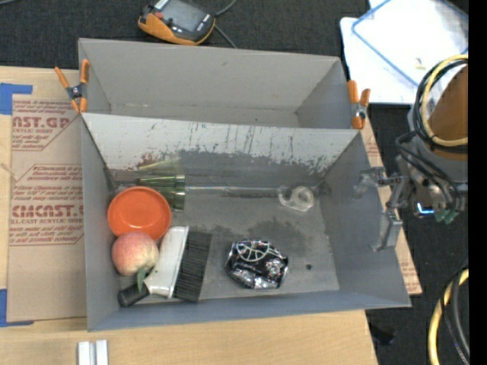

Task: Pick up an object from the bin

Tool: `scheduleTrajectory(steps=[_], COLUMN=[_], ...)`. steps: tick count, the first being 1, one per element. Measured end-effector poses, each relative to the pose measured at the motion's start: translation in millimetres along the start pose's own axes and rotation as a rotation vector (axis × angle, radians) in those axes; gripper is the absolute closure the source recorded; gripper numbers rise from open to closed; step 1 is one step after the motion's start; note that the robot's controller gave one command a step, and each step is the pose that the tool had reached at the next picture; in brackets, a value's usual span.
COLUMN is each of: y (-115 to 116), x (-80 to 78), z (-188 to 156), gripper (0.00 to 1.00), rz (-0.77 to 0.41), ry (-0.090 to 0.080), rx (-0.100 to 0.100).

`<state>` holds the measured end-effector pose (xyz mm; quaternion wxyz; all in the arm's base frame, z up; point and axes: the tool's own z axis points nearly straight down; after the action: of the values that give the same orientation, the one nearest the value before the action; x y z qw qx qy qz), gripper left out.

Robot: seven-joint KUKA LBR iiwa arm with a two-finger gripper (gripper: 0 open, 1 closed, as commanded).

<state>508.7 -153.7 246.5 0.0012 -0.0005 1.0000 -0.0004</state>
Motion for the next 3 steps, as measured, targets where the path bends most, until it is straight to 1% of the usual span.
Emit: scheduleTrajectory(steps=[1,2,3], y=[0,5,58], x=[0.0,1.6,24.1], z=[0,-4,-39], gripper=[0.00,0.00,0.00], rz=[0.000,-0.013,-0.266], ry=[0.000,-0.001,-0.005], rx=[0.000,0.000,0.001])
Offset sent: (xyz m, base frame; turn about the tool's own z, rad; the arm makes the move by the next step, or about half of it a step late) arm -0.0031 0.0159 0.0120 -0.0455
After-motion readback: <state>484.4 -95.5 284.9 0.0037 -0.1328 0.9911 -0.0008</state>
